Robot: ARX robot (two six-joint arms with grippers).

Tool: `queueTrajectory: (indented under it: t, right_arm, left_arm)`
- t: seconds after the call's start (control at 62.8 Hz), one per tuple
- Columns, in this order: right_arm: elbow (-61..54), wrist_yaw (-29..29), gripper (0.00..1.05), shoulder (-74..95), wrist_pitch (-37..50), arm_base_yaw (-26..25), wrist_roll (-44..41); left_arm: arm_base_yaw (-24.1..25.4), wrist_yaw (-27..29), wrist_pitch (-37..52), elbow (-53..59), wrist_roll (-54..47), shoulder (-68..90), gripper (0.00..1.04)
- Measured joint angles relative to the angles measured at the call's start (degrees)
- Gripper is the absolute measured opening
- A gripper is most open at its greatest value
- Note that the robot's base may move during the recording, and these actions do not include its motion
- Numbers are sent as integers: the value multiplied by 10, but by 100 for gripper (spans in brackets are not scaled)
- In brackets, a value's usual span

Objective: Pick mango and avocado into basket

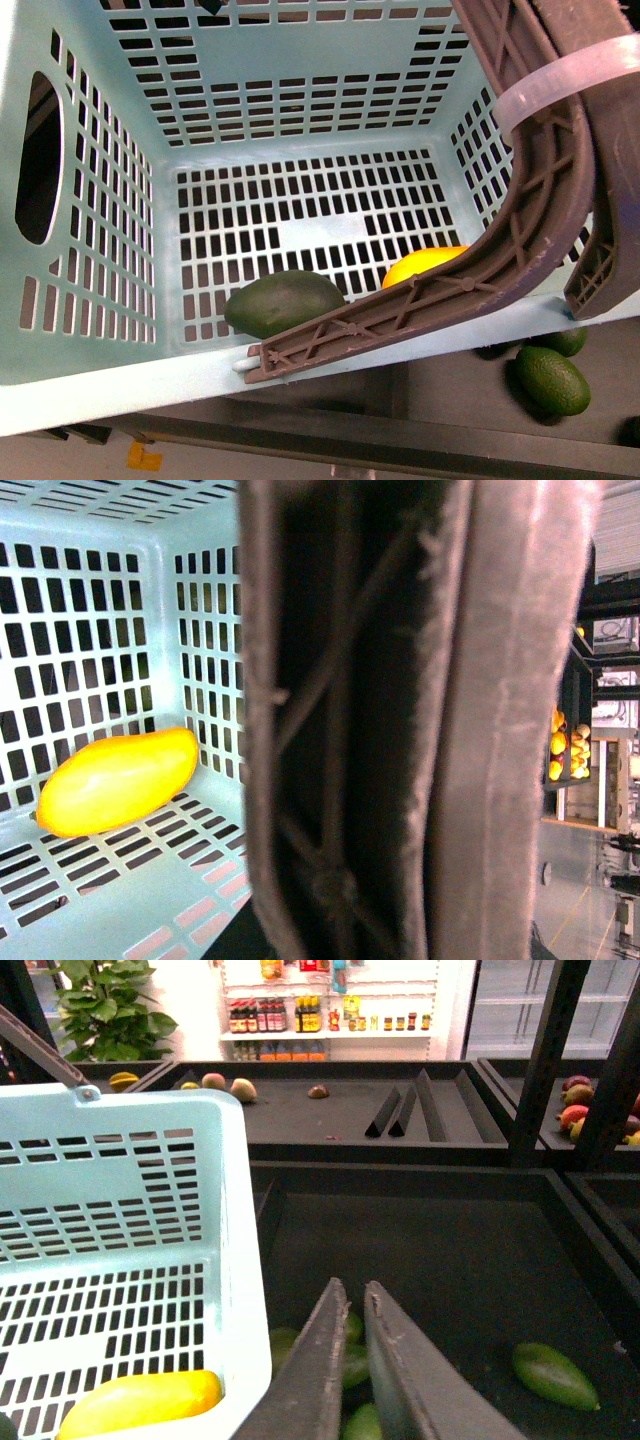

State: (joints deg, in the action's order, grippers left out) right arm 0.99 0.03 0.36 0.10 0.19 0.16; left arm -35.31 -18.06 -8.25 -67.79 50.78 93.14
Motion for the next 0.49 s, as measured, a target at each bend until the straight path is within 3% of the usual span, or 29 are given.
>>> queueTrajectory:
  t: [0.493]
  right_arm:
    - [0, 0, 98, 0, 0, 0, 0]
  left_arm:
    - [0, 0, 0, 0, 0, 0, 14]
